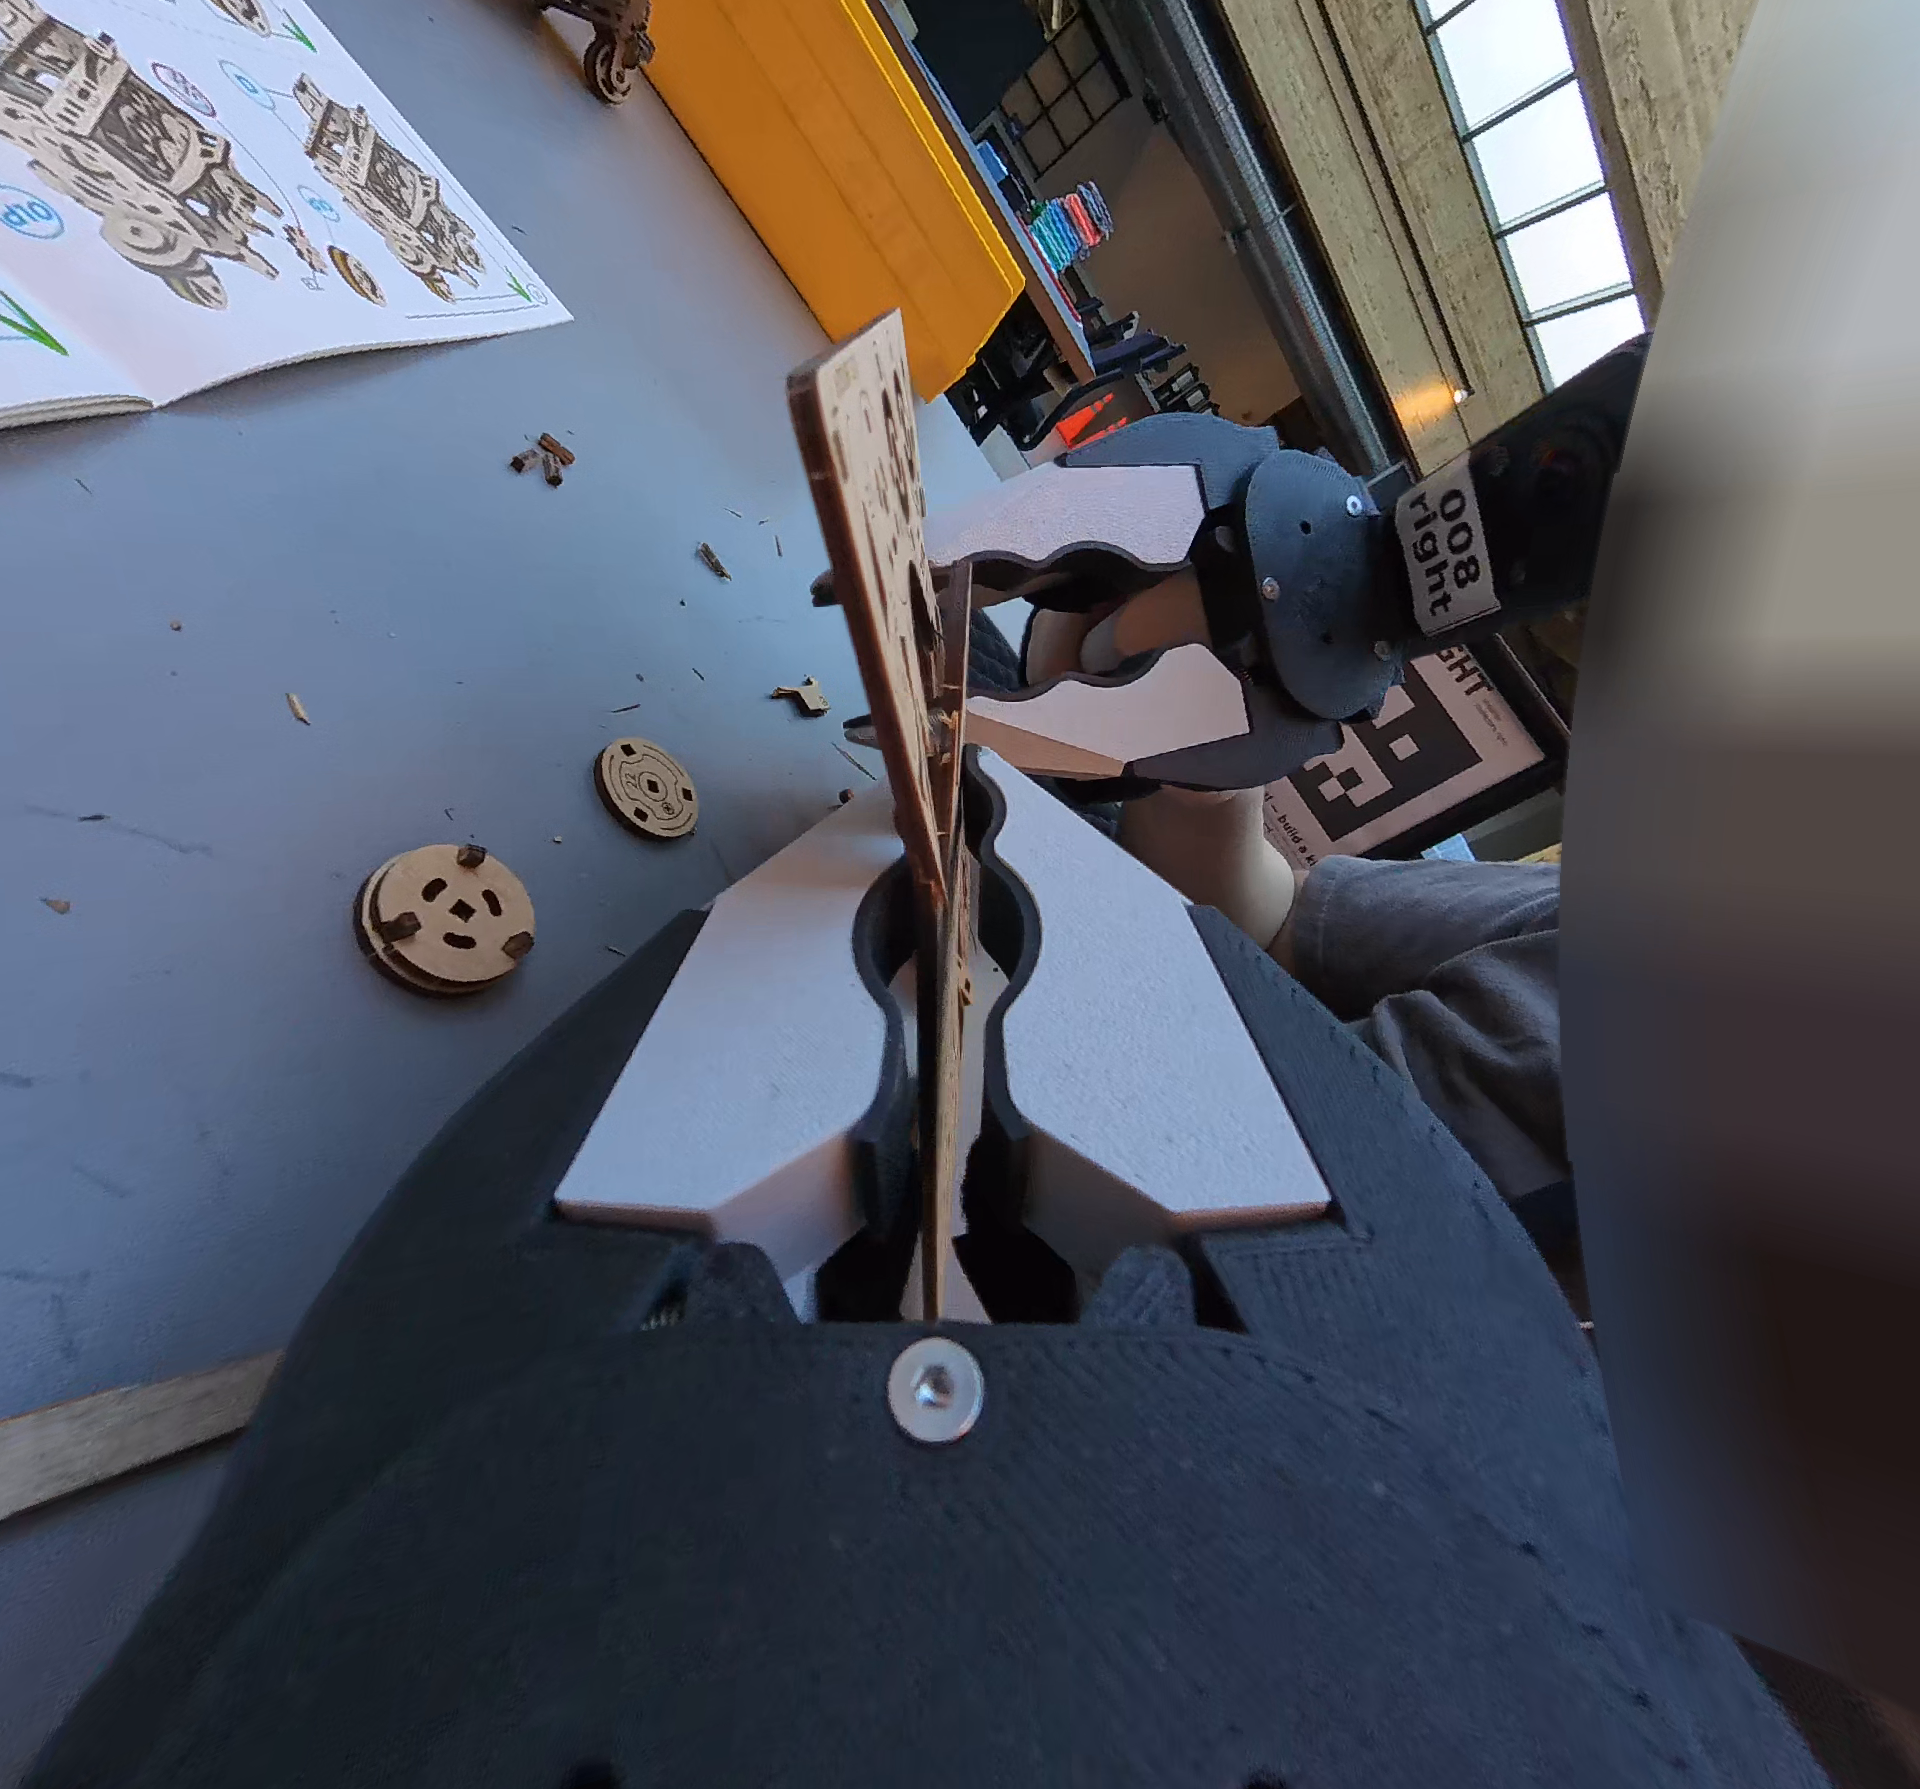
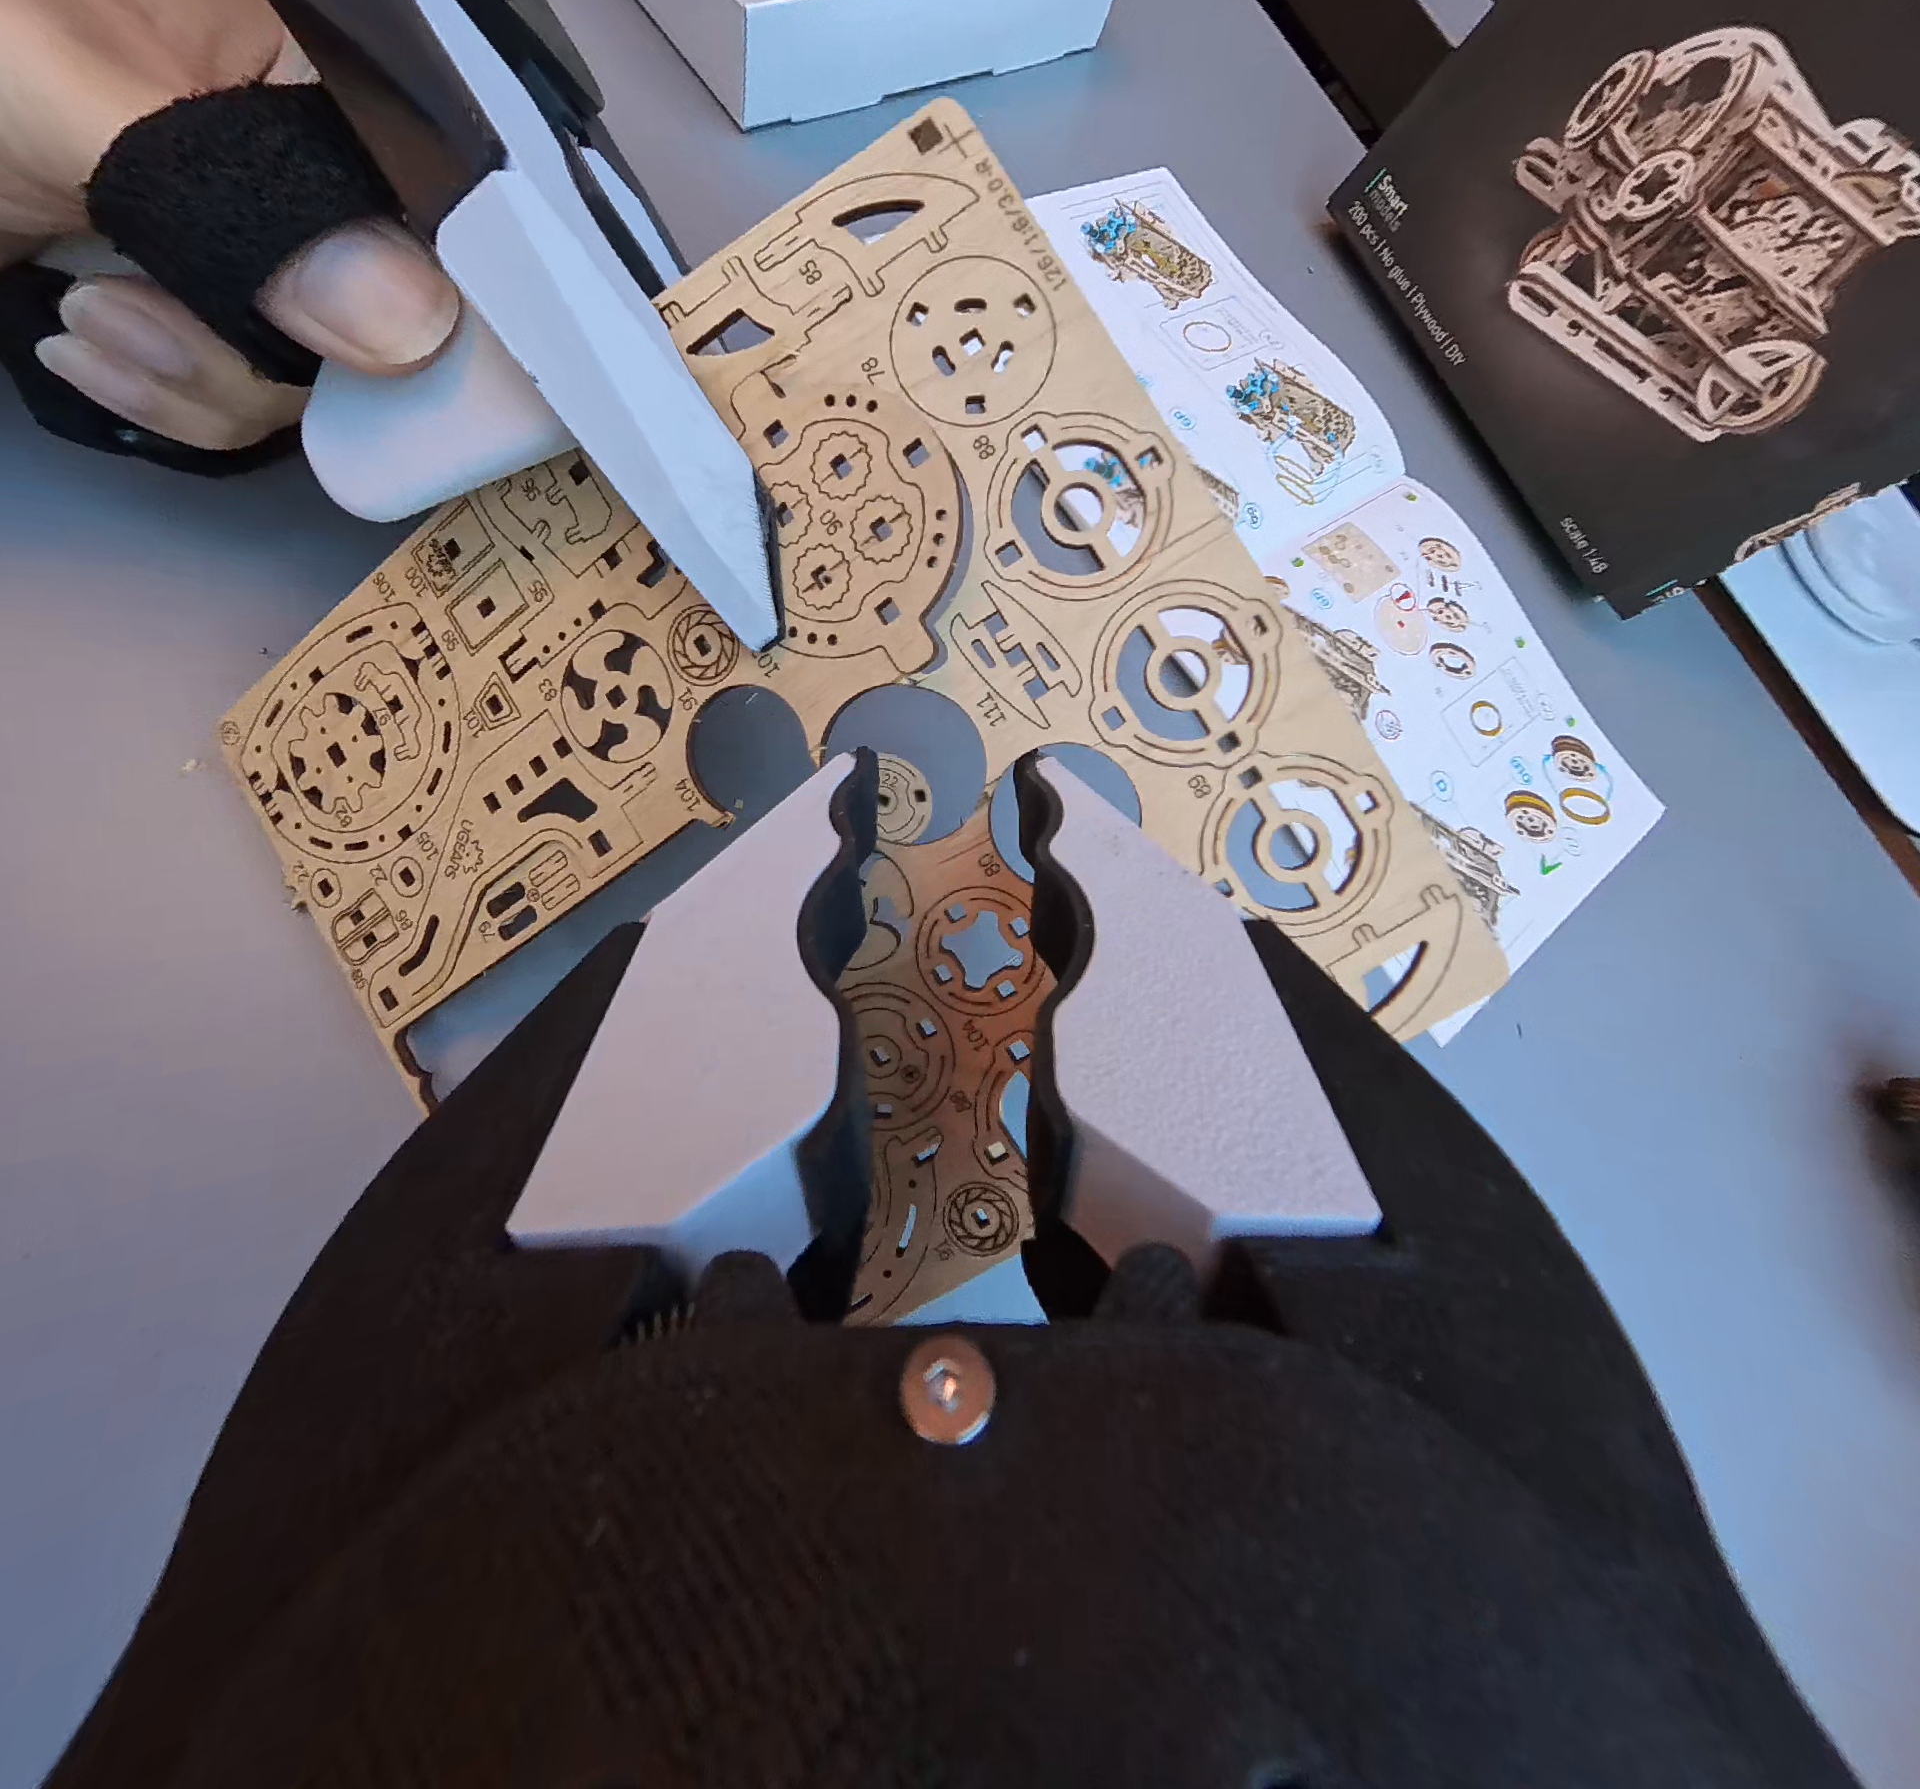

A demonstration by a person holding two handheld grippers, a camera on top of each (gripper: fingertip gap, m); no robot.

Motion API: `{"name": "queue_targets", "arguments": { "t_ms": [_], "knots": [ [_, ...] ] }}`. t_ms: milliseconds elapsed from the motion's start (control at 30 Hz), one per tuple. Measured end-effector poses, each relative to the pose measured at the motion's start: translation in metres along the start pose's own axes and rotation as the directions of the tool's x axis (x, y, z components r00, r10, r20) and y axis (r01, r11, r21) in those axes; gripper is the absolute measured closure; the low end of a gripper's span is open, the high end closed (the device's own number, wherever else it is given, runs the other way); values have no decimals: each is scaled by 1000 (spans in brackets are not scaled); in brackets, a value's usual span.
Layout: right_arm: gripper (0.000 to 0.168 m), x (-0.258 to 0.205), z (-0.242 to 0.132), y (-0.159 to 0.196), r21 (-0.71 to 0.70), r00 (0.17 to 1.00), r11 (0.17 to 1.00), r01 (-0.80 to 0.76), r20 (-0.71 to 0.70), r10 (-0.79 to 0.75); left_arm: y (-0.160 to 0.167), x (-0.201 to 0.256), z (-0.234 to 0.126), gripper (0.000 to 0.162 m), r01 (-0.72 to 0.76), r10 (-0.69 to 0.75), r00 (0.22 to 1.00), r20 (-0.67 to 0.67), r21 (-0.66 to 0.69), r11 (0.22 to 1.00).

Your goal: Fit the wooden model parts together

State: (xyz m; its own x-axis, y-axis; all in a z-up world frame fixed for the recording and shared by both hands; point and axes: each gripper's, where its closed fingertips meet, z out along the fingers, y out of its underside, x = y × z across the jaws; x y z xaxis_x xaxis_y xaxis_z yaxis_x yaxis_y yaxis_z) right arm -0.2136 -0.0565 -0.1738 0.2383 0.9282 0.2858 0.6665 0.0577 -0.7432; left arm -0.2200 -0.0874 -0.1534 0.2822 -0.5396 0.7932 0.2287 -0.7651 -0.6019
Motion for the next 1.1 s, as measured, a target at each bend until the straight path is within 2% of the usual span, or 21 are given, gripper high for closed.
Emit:
{"name": "queue_targets", "arguments": {
  "t_ms": [33, 167, 267, 400, 500, 567, 600, 633, 933, 1100],
  "knots": [
    [143, 0, 0, 2, -18, 1000, 1000, -10, -2, 10, 1, 0, 1, 161, 4, -4, 1000, 2, -1, 1000],
    [142, -2, -3, 4, -66, 1000, 998, 19, -6, -19, 4, 1, 2, 161, 37, -37, 999, -21, -9, 999],
    [141, -3, -3, 7, -72, 999, 997, 38, 11, -37, 6, 1, 4, 158, 9, -10, 1000, -7, -26, 1000],
    [140, -10, -4, 13, -85, 994, 993, 81, 73, -75, 7, -1, 4, 148, -43, 45, 998, 39, -43, 998],
    [140, -17, -4, 11, -63, 986, 991, 116, 123, -108, 2, 0, 1, 137, -7, 8, 1000, 16, -26, 1000],
    [140, -22, -3, 10, -46, 977, 986, 159, 148, -151, -1, -2, -1, 138, 11, -11, 1000, 8, -16, 1000],
    [140, -23, -2, 10, -48, 974, 984, 174, 154, -164, 0, 0, -1, 152, 9, -9, 1000, -9, -26, 1000],
    [140, -24, -1, 11, -52, 971, 980, 191, 159, -181, 2, 0, -1, 156, 11, -11, 1000, -9, -40, 999],
    [139, -18, -3, 12, -138, 918, 922, 363, 223, -328, 2, -4, -2, 157, 31, -31, 1000, 5, -53, 998],
    [138, -13, -4, 12, -167, 918, 920, 354, 251, -307, -3, -2, 1, 158, 55, -55, 998, 18, -10, 998]
  ]
}}
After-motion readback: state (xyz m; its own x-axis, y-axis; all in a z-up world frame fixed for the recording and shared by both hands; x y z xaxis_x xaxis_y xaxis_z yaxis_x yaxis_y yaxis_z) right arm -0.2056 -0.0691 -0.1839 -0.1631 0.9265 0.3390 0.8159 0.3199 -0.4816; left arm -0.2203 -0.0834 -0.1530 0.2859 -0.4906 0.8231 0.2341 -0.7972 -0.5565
